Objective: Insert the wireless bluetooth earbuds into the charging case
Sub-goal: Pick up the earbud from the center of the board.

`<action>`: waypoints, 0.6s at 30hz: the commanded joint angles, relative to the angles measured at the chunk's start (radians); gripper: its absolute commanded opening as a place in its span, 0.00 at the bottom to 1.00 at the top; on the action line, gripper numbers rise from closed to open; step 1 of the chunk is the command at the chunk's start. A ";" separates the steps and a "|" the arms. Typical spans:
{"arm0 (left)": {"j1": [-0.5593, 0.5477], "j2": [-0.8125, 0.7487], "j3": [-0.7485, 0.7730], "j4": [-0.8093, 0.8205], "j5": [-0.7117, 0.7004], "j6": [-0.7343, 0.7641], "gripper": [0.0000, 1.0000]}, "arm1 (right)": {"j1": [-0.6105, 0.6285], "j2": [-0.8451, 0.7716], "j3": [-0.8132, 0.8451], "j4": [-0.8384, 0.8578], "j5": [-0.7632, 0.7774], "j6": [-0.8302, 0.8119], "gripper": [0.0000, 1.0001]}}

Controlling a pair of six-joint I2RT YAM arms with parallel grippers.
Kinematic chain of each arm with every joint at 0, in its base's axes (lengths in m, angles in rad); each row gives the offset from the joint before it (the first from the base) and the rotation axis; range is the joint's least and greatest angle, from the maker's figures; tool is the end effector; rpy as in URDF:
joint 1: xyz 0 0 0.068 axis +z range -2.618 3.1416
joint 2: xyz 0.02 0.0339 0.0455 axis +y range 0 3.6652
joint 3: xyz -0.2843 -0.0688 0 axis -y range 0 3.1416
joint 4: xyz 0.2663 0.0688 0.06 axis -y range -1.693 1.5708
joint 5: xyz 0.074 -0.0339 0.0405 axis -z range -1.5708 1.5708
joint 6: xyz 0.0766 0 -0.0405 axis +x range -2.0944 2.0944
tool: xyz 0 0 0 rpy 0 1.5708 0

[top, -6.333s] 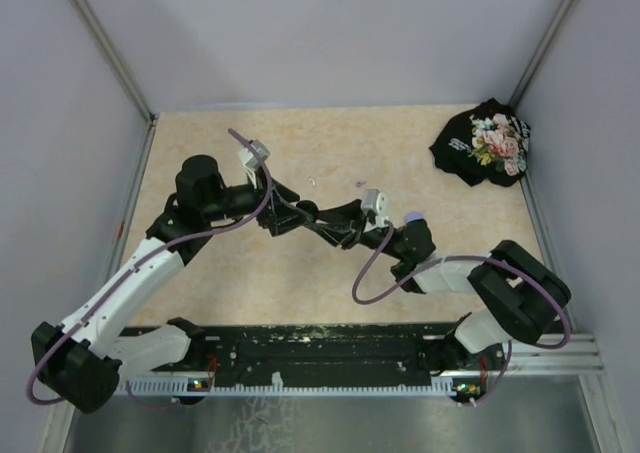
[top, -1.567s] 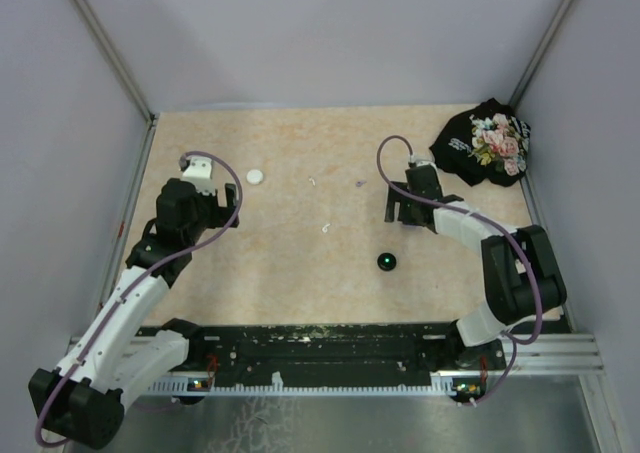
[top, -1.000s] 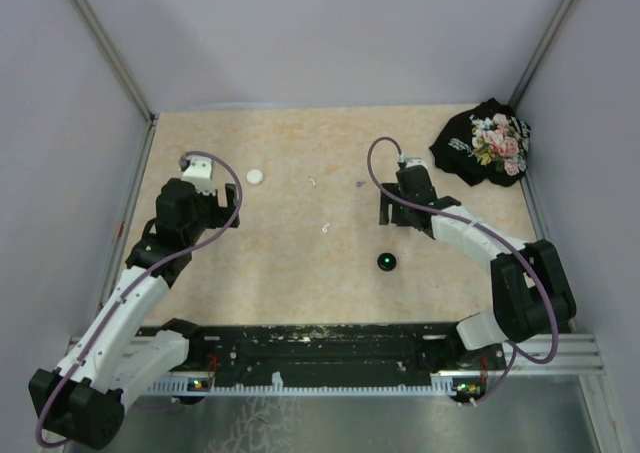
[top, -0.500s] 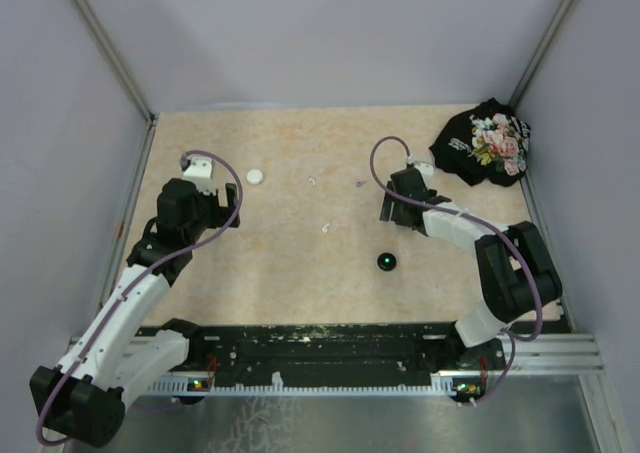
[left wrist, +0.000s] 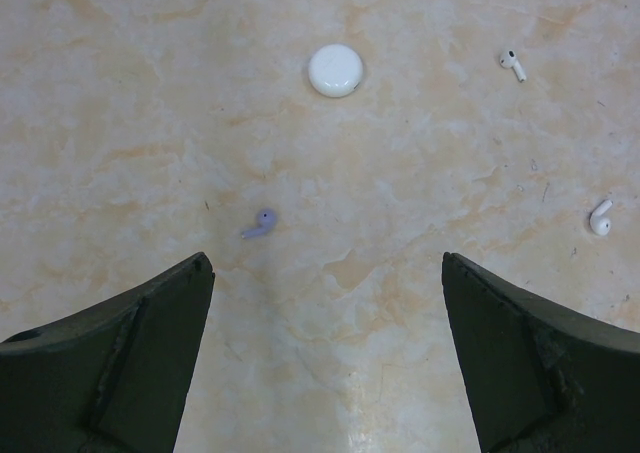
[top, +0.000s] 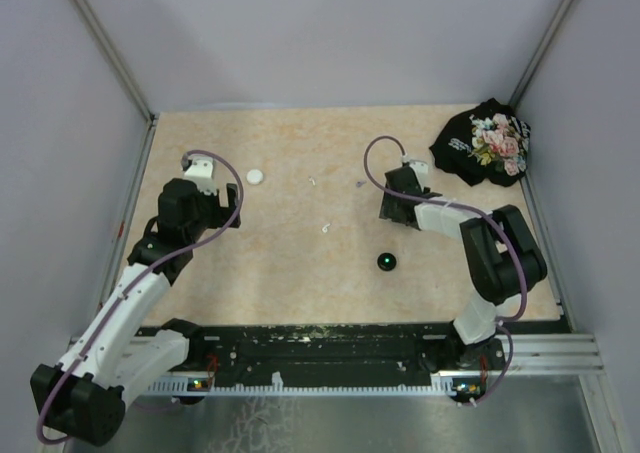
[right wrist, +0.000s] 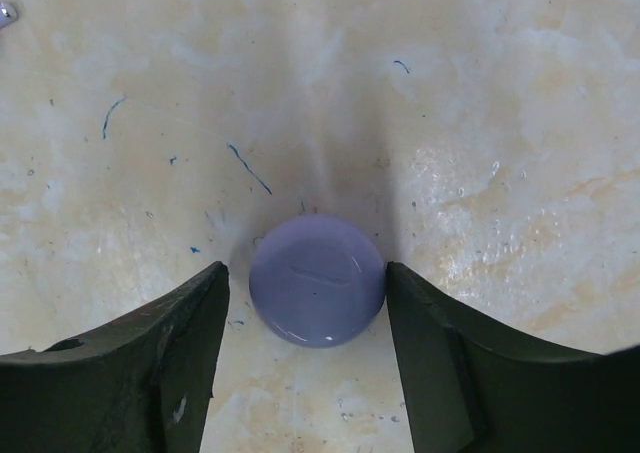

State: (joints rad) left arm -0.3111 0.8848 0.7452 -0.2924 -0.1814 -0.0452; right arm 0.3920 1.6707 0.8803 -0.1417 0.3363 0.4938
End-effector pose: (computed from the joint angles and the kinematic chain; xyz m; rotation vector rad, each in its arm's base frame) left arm 0.2399 -0.0626 0.2933 0.1491 1.9900 -0.0477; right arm 0.3475 0.1163 0.1319 0.2596 2.4172 -0.0283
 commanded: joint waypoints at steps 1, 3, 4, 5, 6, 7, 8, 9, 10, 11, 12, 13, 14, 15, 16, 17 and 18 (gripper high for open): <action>0.010 0.004 0.002 0.015 0.016 -0.001 1.00 | 0.003 0.032 0.047 0.031 -0.023 -0.020 0.62; 0.012 0.004 0.003 0.016 0.020 -0.001 1.00 | 0.004 0.042 0.057 0.032 -0.039 -0.042 0.59; 0.012 0.005 0.003 0.016 0.021 -0.001 1.00 | 0.004 0.047 0.062 0.027 -0.044 -0.049 0.58; 0.012 0.005 0.003 0.016 0.023 -0.001 1.00 | 0.004 0.052 0.068 0.023 -0.053 -0.055 0.58; 0.013 0.004 0.003 0.016 0.024 -0.002 1.00 | 0.004 0.054 0.075 0.016 -0.063 -0.063 0.58; 0.013 0.005 0.003 0.015 0.023 -0.001 1.00 | 0.006 0.055 0.079 0.007 -0.070 -0.069 0.58; 0.013 0.003 0.002 0.015 0.024 -0.001 1.00 | 0.009 0.054 0.081 0.000 -0.078 -0.077 0.58; 0.013 0.002 0.002 0.015 0.025 -0.001 1.00 | 0.012 0.052 0.082 -0.006 -0.081 -0.085 0.59; 0.014 0.003 0.003 0.015 0.026 -0.002 1.00 | 0.015 0.049 0.079 -0.009 -0.083 -0.092 0.60; 0.014 0.001 0.003 0.015 0.026 -0.001 1.00 | 0.017 0.045 0.076 -0.010 -0.087 -0.097 0.60; 0.015 0.000 0.003 0.015 0.029 -0.001 1.00 | 0.018 0.043 0.071 -0.013 -0.090 -0.099 0.60; 0.015 0.000 0.002 0.015 0.032 -0.003 1.00 | 0.018 0.043 0.068 -0.015 -0.091 -0.100 0.60; 0.015 0.000 0.003 0.015 0.034 -0.002 1.00 | 0.019 0.043 0.065 -0.016 -0.094 -0.100 0.60; 0.015 0.000 0.003 0.015 0.035 -0.002 1.00 | 0.019 0.043 0.062 -0.019 -0.093 -0.100 0.60; 0.015 0.000 0.003 0.015 0.037 -0.003 1.00 | 0.019 0.043 0.061 -0.021 -0.093 -0.102 0.60; 0.015 0.000 0.003 0.015 0.038 -0.002 1.00 | 0.019 0.042 0.058 -0.024 -0.092 -0.104 0.60; 0.016 -0.001 0.003 0.015 0.040 -0.003 1.00 | 0.020 0.041 0.057 -0.027 -0.091 -0.110 0.61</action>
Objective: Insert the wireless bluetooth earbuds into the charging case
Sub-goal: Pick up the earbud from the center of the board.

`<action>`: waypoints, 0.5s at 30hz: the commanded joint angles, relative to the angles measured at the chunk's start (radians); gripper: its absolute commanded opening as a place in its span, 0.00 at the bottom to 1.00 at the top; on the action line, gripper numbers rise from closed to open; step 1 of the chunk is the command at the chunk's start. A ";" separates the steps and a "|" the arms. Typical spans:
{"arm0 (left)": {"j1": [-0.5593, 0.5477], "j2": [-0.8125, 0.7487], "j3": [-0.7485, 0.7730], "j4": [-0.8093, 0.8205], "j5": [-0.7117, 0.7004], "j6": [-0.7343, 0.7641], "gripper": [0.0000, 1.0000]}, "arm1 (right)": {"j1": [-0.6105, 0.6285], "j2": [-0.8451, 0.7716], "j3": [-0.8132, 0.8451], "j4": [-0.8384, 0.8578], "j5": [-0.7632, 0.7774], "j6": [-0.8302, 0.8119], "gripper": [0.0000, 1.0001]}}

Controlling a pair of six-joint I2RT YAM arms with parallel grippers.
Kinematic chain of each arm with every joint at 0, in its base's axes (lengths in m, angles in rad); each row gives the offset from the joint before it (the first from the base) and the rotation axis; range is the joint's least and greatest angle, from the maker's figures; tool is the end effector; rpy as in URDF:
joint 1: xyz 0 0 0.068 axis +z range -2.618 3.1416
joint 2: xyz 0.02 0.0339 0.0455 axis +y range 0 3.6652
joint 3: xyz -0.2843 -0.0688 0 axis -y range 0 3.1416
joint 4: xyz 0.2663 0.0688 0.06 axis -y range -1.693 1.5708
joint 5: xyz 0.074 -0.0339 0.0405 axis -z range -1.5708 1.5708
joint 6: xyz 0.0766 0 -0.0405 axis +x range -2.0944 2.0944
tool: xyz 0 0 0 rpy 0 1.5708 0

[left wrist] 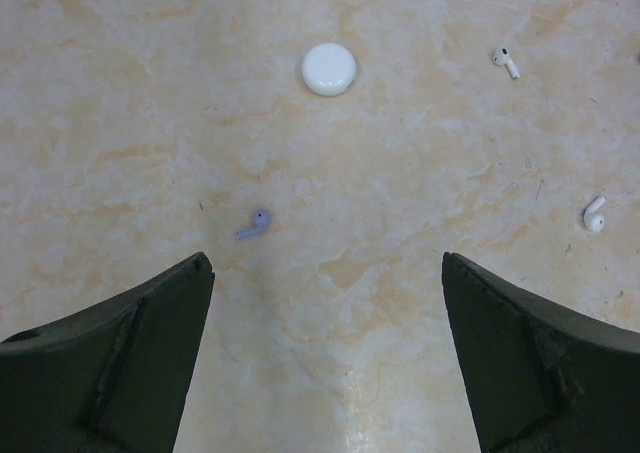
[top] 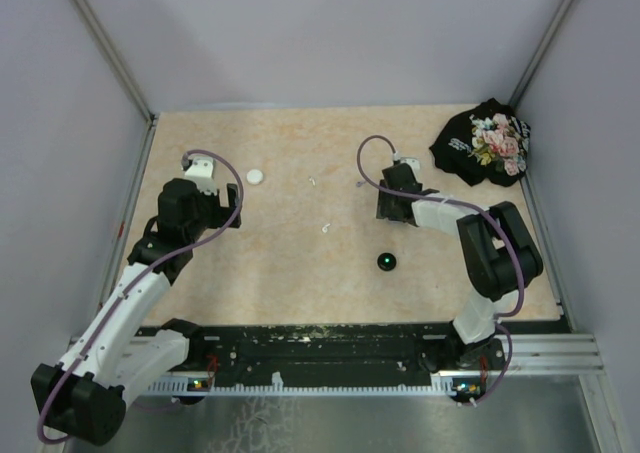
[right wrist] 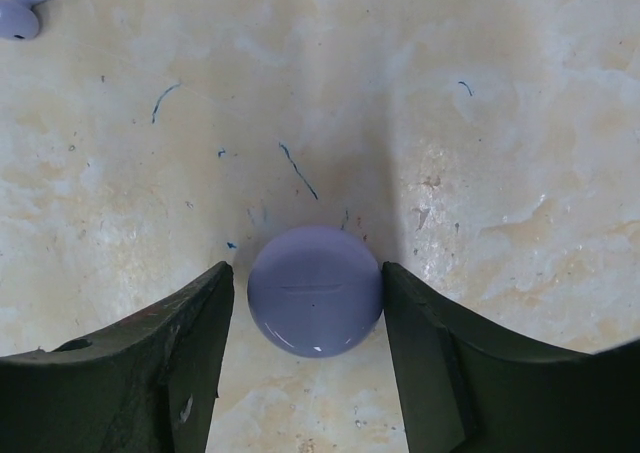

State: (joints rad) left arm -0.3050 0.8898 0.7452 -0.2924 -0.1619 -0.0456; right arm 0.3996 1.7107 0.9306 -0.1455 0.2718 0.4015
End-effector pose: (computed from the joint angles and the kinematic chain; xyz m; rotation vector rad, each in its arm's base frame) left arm 0.2409 -0.0629 0.2921 0.1562 1.9961 -0.0623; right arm 0.3581 0.1289 0.1323 0.1142 2.4465 0.0108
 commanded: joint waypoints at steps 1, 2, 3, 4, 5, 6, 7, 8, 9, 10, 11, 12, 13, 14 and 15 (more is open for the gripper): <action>0.010 -0.006 0.003 0.015 0.023 -0.002 1.00 | 0.012 -0.002 0.005 -0.025 -0.026 -0.024 0.61; 0.010 -0.006 0.003 0.014 0.024 -0.003 1.00 | 0.012 -0.004 0.005 -0.029 -0.022 -0.029 0.61; 0.010 -0.007 0.003 0.015 0.026 -0.003 1.00 | 0.013 -0.007 0.003 -0.035 -0.019 -0.033 0.61; 0.010 -0.007 0.003 0.015 0.026 -0.004 1.00 | 0.012 -0.011 -0.002 -0.035 -0.018 -0.037 0.61; 0.010 -0.008 0.003 0.014 0.029 -0.005 1.00 | 0.012 -0.014 -0.005 -0.033 -0.019 -0.040 0.60; 0.010 -0.009 0.002 0.014 0.033 -0.006 1.00 | 0.013 -0.018 -0.008 -0.030 -0.020 -0.041 0.59; 0.010 -0.010 0.001 0.015 0.038 -0.007 1.00 | 0.015 -0.023 -0.011 -0.029 -0.021 -0.043 0.55; 0.010 -0.009 0.002 0.015 0.044 -0.009 1.00 | 0.021 -0.030 -0.013 -0.027 -0.019 -0.046 0.51; 0.010 -0.008 0.001 0.015 0.049 -0.008 1.00 | 0.029 -0.036 -0.015 -0.022 -0.012 -0.056 0.48; 0.012 -0.009 0.002 0.015 0.057 -0.009 1.00 | 0.040 -0.042 -0.018 -0.018 0.001 -0.063 0.45; 0.012 -0.007 0.003 0.016 0.070 -0.010 1.00 | 0.050 -0.049 -0.019 -0.014 0.007 -0.069 0.43; 0.012 -0.007 0.005 0.016 0.084 -0.012 1.00 | 0.058 -0.051 -0.020 -0.008 0.007 -0.073 0.42; 0.012 -0.008 0.007 0.018 0.103 -0.014 1.00 | 0.068 -0.068 -0.024 0.000 0.005 -0.075 0.42; 0.012 -0.006 0.009 0.019 0.126 -0.017 1.00 | 0.076 -0.091 -0.029 0.010 0.003 -0.077 0.41; 0.012 -0.005 0.012 0.019 0.153 -0.021 1.00 | 0.086 -0.108 -0.035 0.022 -0.001 -0.080 0.41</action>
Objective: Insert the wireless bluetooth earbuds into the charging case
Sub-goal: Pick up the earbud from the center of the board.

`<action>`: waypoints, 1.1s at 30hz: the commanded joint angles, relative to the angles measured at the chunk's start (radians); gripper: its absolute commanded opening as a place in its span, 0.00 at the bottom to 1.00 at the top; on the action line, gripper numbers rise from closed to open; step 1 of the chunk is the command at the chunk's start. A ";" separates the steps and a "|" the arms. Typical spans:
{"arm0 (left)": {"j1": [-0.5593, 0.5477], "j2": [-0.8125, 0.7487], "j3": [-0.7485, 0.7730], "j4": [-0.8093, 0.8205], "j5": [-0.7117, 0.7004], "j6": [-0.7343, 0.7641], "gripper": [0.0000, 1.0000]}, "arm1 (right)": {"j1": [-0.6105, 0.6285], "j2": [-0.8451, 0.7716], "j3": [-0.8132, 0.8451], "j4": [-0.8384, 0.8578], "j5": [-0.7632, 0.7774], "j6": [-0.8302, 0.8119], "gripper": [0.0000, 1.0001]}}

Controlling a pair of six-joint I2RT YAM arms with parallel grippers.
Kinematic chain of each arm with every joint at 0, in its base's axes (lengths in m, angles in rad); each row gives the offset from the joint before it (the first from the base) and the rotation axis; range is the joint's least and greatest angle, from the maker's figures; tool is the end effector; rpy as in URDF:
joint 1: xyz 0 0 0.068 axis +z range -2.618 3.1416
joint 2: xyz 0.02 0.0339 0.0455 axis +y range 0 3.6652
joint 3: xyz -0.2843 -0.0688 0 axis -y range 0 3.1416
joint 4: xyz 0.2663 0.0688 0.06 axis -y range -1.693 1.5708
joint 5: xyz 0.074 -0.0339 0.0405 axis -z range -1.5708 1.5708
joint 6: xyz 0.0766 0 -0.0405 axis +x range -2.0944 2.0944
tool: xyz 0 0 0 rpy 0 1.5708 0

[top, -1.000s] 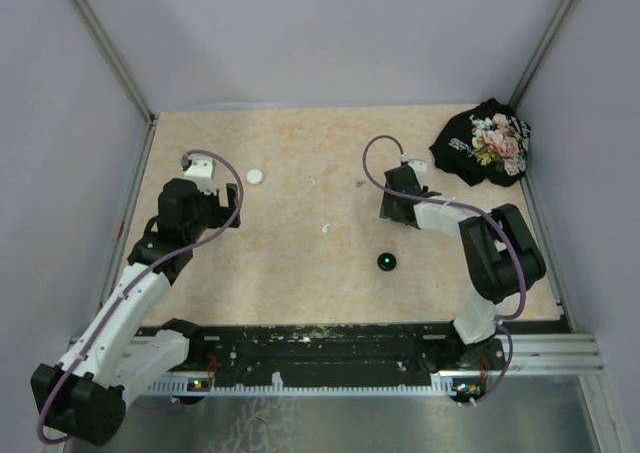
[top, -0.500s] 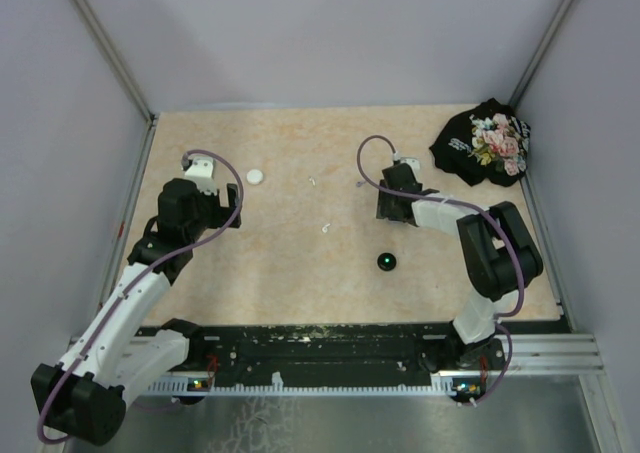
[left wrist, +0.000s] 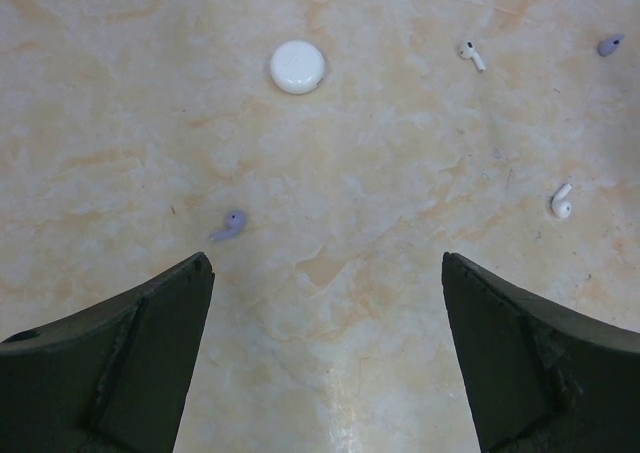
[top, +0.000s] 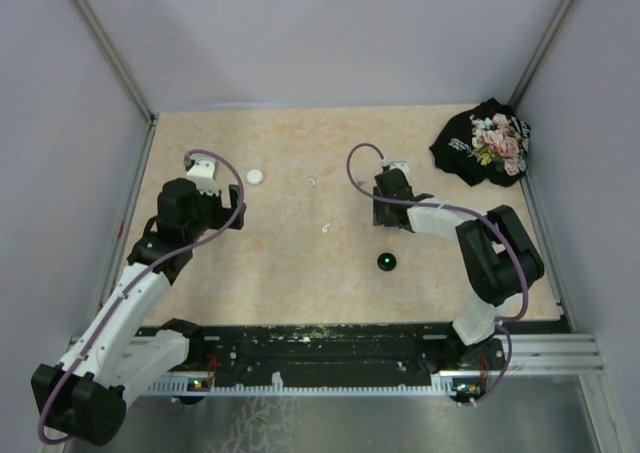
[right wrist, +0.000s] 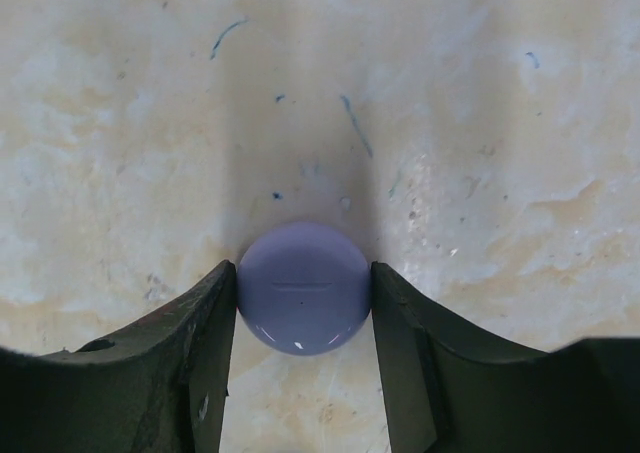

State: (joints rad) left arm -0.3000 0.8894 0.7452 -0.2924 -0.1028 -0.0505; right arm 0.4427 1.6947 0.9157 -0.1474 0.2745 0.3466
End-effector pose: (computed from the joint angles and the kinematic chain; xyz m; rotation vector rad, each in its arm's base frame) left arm 0.2404 -0.0661 0.2919 0.1844 1.9985 -0.1211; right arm 0.3482 0.1421 0.1331 -0.0048 2.4489 0.0021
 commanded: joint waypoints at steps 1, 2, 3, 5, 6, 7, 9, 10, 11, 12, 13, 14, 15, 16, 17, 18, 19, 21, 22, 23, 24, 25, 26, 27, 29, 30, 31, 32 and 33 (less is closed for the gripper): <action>0.007 -0.001 0.017 0.018 0.123 -0.023 1.00 | 0.057 -0.107 -0.027 0.035 -0.008 -0.030 0.41; 0.007 0.003 0.025 0.018 0.157 -0.035 1.00 | 0.071 -0.125 -0.033 0.048 -0.010 -0.037 0.41; 0.007 0.006 0.031 0.020 0.199 -0.038 1.00 | 0.090 -0.145 -0.041 0.065 -0.012 -0.044 0.41; 0.007 0.016 0.041 0.027 0.298 -0.055 1.00 | 0.127 -0.186 -0.060 0.106 -0.019 -0.059 0.41; 0.007 0.019 0.049 0.033 0.342 -0.074 1.00 | 0.147 -0.206 -0.073 0.131 -0.024 -0.069 0.41; 0.007 0.023 0.052 0.043 0.384 -0.093 1.00 | 0.167 -0.236 -0.090 0.169 -0.028 -0.080 0.41; 0.006 0.029 0.050 0.070 0.456 -0.133 1.00 | 0.205 -0.279 -0.114 0.228 -0.038 -0.103 0.41; 0.006 0.032 0.047 0.082 0.483 -0.152 1.00 | 0.222 -0.300 -0.126 0.261 -0.043 -0.113 0.41; 0.006 0.037 0.051 0.091 0.505 -0.173 1.00 | 0.241 -0.319 -0.142 0.295 -0.049 -0.126 0.41; 0.006 0.044 0.057 0.098 0.533 -0.189 1.00 | 0.259 -0.337 -0.159 0.336 -0.054 -0.140 0.41; 0.006 0.051 0.064 0.104 0.556 -0.207 1.00 | 0.283 -0.357 -0.173 0.371 -0.058 -0.159 0.41; 0.004 0.056 0.067 0.115 0.580 -0.226 1.00 | 0.304 -0.372 -0.185 0.403 -0.059 -0.180 0.41; 0.003 0.058 0.066 0.137 0.601 -0.245 1.00 | 0.324 -0.389 -0.196 0.433 -0.055 -0.207 0.41; 0.000 0.059 0.059 0.159 0.617 -0.265 1.00 | 0.345 -0.405 -0.208 0.463 -0.051 -0.228 0.41; -0.002 0.060 0.051 0.183 0.631 -0.283 0.99 | 0.363 -0.418 -0.221 0.496 -0.051 -0.244 0.41; -0.007 0.063 0.043 0.205 0.645 -0.300 0.99 | 0.380 -0.432 -0.232 0.523 -0.050 -0.255 0.41; -0.011 0.067 0.034 0.229 0.658 -0.327 0.98 | 0.395 -0.444 -0.243 0.552 -0.051 -0.266 0.41; -0.021 0.074 0.013 0.272 0.689 -0.369 0.96 | 0.420 -0.469 -0.266 0.612 -0.055 -0.287 0.41; -0.026 0.078 0.003 0.299 0.707 -0.385 0.96 | 0.432 -0.477 -0.279 0.642 -0.057 -0.299 0.41; -0.032 0.081 -0.005 0.322 0.714 -0.398 0.94 | 0.443 -0.485 -0.294 0.675 -0.059 -0.312 0.41; -0.037 0.083 -0.010 0.339 0.716 -0.411 0.93 | 0.454 -0.491 -0.311 0.704 -0.057 -0.323 0.41; -0.044 0.089 -0.014 0.352 0.713 -0.421 0.91 | 0.464 -0.495 -0.327 0.735 -0.061 -0.329 0.41; -0.051 0.094 -0.017 0.361 0.711 -0.432 0.91 | 0.470 -0.499 -0.341 0.757 -0.070 -0.334 0.41; -0.059 0.098 -0.020 0.373 0.709 -0.441 0.90 | 0.476 -0.501 -0.355 0.780 -0.076 -0.337 0.41; -0.077 0.110 -0.026 0.394 0.703 -0.456 0.87 | 0.495 -0.502 -0.385 0.831 -0.081 -0.360 0.41; -0.092 0.117 -0.029 0.406 0.696 -0.462 0.85 | 0.506 -0.502 -0.403 0.869 -0.079 -0.382 0.41; -0.106 0.126 -0.036 0.425 0.686 -0.466 0.84 | 0.517 -0.500 -0.418 0.898 -0.079 -0.407 0.42; -0.121 0.137 -0.040 0.439 0.678 -0.471 0.82 | 0.525 -0.498 -0.427 0.923 -0.080 -0.428 0.42; -0.135 0.150 -0.042 0.451 0.670 -0.472 0.80 | 0.530 -0.494 -0.432 0.940 -0.082 -0.441 0.41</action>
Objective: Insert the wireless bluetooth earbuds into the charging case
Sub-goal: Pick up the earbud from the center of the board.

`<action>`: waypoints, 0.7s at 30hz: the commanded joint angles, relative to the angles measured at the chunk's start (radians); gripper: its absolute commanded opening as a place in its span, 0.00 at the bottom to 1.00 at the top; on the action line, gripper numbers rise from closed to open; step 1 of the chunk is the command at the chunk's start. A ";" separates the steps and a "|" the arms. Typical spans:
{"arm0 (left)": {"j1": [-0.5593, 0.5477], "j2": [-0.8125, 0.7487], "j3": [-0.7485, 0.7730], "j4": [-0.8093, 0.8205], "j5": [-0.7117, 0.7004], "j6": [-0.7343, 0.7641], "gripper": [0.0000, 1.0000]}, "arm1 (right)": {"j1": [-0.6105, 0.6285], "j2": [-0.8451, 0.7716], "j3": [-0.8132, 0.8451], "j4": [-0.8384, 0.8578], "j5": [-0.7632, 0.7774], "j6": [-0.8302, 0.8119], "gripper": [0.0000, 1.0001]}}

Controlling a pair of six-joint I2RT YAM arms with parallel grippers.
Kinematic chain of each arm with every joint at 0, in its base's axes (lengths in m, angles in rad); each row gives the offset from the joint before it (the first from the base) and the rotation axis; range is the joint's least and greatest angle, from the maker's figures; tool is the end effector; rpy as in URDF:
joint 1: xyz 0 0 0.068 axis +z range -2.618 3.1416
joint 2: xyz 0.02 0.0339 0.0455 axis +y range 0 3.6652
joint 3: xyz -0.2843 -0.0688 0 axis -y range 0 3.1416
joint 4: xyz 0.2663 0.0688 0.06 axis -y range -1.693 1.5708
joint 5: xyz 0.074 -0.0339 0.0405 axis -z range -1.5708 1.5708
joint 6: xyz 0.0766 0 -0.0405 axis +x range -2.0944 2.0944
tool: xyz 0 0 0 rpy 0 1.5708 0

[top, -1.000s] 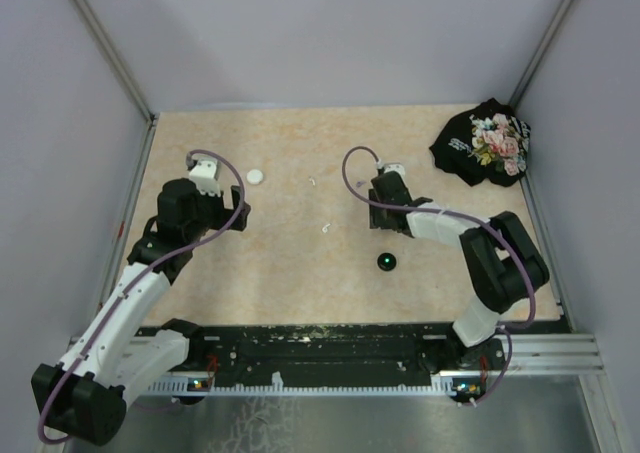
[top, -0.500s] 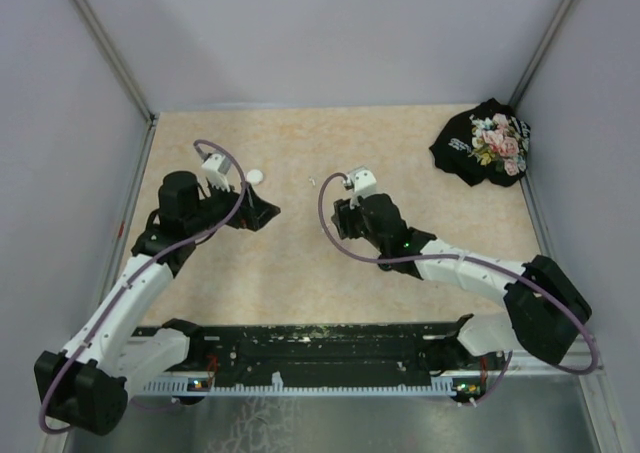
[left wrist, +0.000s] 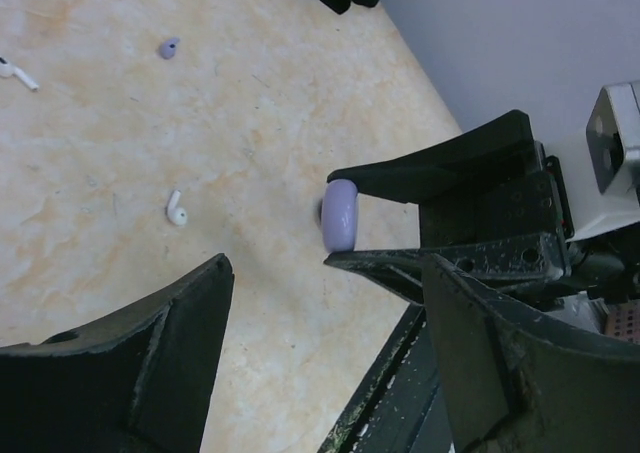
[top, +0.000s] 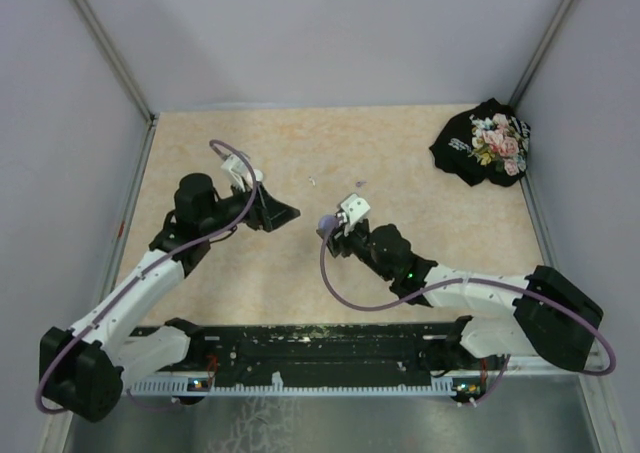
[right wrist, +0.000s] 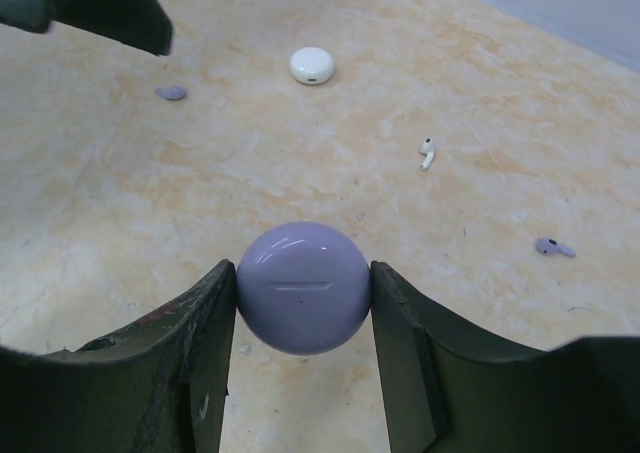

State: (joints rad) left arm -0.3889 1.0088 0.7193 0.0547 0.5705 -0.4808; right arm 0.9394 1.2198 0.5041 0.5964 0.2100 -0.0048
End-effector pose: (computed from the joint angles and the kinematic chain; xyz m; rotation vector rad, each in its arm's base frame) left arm 0.2393 -0.1427 0.3033 0.3456 1.8839 -1.1165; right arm 0.1961 0.2412 0.2333 -0.6342 1.5932 0.5218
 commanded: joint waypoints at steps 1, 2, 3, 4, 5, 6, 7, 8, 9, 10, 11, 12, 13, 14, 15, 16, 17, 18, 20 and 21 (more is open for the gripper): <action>-0.065 0.044 -0.018 0.113 -0.010 -0.044 0.79 | 0.035 -0.015 -0.026 0.209 -0.023 -0.100 0.42; -0.080 0.057 -0.017 0.120 -0.018 -0.045 0.77 | 0.038 -0.012 -0.027 0.220 -0.027 -0.106 0.42; -0.094 0.070 -0.014 0.126 -0.027 -0.044 0.76 | 0.039 -0.011 -0.028 0.228 -0.031 -0.109 0.42; -0.106 0.082 -0.012 0.131 -0.034 -0.042 0.74 | 0.040 -0.009 -0.030 0.235 -0.034 -0.113 0.42; -0.120 0.093 -0.009 0.135 -0.043 -0.039 0.73 | 0.041 -0.009 -0.033 0.244 -0.037 -0.115 0.42; -0.132 0.106 -0.006 0.135 -0.051 -0.033 0.72 | 0.041 -0.008 -0.037 0.253 -0.040 -0.117 0.42; -0.139 0.119 -0.002 0.134 -0.058 -0.032 0.71 | 0.042 -0.007 -0.040 0.262 -0.045 -0.120 0.42; -0.146 0.130 0.001 0.135 -0.061 -0.029 0.70 | 0.042 -0.005 -0.044 0.274 -0.051 -0.123 0.42; -0.150 0.141 0.003 0.135 -0.063 -0.028 0.69 | 0.043 -0.003 -0.047 0.283 -0.055 -0.125 0.42; -0.154 0.150 0.005 0.137 -0.064 -0.028 0.67 | 0.044 0.001 -0.049 0.289 -0.056 -0.127 0.42; -0.158 0.158 0.009 0.141 -0.064 -0.028 0.66 | 0.044 0.003 -0.051 0.290 -0.058 -0.129 0.42; -0.162 0.165 0.012 0.143 -0.064 -0.026 0.64 | 0.044 0.007 -0.052 0.294 -0.058 -0.132 0.42; -0.166 0.173 0.016 0.144 -0.064 -0.024 0.63 | 0.045 0.010 -0.053 0.296 -0.057 -0.135 0.42; -0.171 0.181 0.018 0.145 -0.064 -0.019 0.62 | 0.045 0.014 -0.051 0.299 -0.058 -0.138 0.42; -0.172 0.192 0.023 0.146 -0.064 -0.015 0.61 | 0.045 0.017 -0.051 0.300 -0.058 -0.141 0.42; -0.174 0.199 0.027 0.145 -0.063 -0.012 0.59 | 0.045 0.021 -0.049 0.301 -0.061 -0.143 0.42; -0.174 0.206 0.029 0.147 -0.059 -0.012 0.58 | 0.045 0.024 -0.048 0.301 -0.061 -0.146 0.42; -0.175 0.212 0.030 0.153 -0.055 -0.012 0.56 | 0.046 0.028 -0.045 0.299 -0.063 -0.148 0.42; -0.178 0.224 0.033 0.165 -0.046 -0.013 0.54 | 0.048 0.031 -0.046 0.303 -0.068 -0.152 0.42; -0.179 0.229 0.034 0.170 -0.041 -0.014 0.53 | 0.050 0.032 -0.047 0.306 -0.069 -0.154 0.42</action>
State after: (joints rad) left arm -0.5610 1.2179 0.7204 0.1696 0.5182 -0.5049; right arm 0.9730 1.2472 0.4500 0.8158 0.1669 -0.1417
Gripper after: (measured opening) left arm 0.546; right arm 0.506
